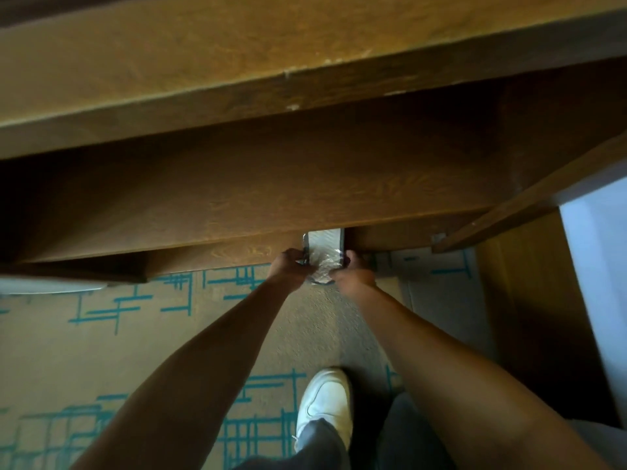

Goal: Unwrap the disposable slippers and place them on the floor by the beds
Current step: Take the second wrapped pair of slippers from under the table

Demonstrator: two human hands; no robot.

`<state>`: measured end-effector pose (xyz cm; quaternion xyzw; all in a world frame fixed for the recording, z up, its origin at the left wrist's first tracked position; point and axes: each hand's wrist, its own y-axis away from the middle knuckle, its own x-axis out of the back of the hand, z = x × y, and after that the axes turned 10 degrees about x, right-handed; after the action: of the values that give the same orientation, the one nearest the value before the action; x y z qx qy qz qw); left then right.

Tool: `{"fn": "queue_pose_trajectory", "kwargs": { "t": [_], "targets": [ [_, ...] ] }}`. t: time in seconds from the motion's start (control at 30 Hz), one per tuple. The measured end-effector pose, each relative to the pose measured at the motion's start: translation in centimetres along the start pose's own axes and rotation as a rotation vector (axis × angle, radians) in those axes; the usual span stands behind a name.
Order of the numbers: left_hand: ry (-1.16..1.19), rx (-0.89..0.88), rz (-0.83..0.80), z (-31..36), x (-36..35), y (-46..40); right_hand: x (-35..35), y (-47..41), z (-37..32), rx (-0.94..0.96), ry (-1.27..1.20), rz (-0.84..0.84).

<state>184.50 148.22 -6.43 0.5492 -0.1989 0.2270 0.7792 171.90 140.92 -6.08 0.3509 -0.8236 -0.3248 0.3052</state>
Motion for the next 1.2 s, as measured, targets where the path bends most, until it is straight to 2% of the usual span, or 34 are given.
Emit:
{"fn": "queue_pose_trajectory", "kwargs": {
  "t": [0.13,0.33,0.47,0.7,0.87,1.03,1.13,1.2],
  "targets": [
    [0.213,0.043,-0.052,-1.2,0.1,2.2,-0.2,1.0,1.0,0.018,-0.104,0.028],
    [0.14,0.0,-0.116,-3.7,1.0,6.2,-0.1,5.2,3.8,0.03,-0.254,-0.052],
    [0.15,0.014,-0.169,-4.6,2.6,11.4,0.2,11.2,3.4,0.037,-0.283,-0.099],
    [0.224,-0.122,-0.043,-4.4,3.8,20.4,2.4,20.7,0.1,0.162,-0.186,-0.142],
    [0.291,-0.126,-0.047,-5.3,6.2,26.8,2.9,26.3,-0.4,0.244,-0.191,-0.224],
    [0.383,-0.182,-0.04,-6.1,8.3,34.5,2.9,31.3,0.3,0.358,-0.275,-0.174],
    [0.372,-0.253,0.028,-6.4,8.7,38.3,3.2,35.0,0.6,0.406,-0.319,-0.171],
    [0.29,-0.344,0.104,-6.8,8.9,40.8,3.8,37.9,0.8,0.443,-0.26,-0.189]
  ]
}}
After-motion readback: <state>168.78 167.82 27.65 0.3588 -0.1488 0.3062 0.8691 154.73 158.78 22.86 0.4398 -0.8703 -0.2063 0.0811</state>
